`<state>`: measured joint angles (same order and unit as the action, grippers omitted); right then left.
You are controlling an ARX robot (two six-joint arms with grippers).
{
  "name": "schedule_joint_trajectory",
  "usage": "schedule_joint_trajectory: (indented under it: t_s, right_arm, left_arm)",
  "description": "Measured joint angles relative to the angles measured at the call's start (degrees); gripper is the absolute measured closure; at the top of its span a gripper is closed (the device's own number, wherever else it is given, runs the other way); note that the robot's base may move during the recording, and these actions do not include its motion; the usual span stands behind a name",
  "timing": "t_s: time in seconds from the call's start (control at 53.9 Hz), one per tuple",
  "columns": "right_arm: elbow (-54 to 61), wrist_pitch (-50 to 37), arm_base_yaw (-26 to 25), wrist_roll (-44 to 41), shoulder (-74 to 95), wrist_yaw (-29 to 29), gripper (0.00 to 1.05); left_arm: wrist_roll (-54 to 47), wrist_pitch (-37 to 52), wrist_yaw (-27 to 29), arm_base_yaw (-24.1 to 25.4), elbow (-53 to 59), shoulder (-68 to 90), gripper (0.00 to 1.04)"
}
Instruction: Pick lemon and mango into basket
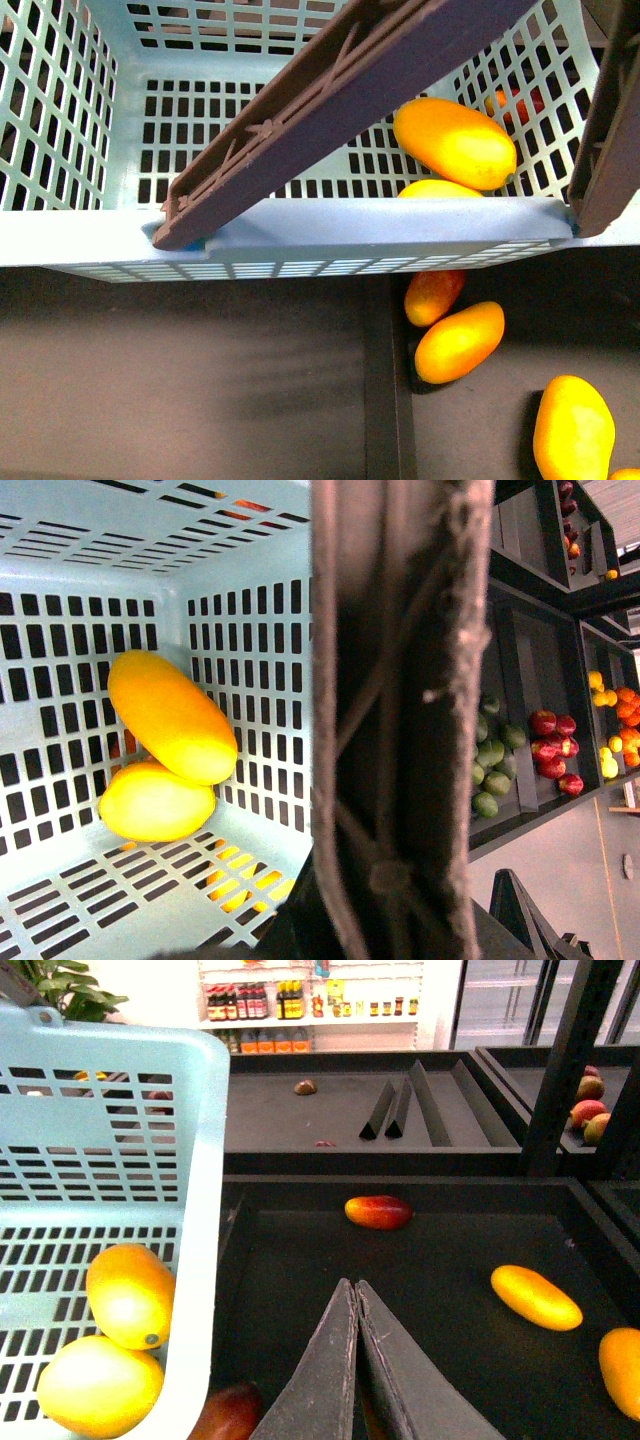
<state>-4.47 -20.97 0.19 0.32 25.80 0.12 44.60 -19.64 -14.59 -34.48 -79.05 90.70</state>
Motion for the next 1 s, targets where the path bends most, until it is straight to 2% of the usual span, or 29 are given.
schedule_joint_trajectory:
  t_s: [0.816, 0.908, 1.001]
  right_arm:
    - [3.32, 10.58, 0.00, 0.00, -15.45, -0.07, 1.03]
    - [3.30, 20.06, 0.00, 0.00, -23.30, 0.00, 1.03]
    - [3.30, 20.79, 0.00, 0.00, -25.29, -0.09, 1.03]
  left_arm:
    - [0.00, 0.00, 0.20, 0.00, 0.00, 0.00, 1.01]
    - [-0.02, 0.00, 0.15, 0.00, 0.00, 0.00, 1.01]
    - [-0.02, 0.00, 0.17, 0.02, 0.00, -0.02, 1.01]
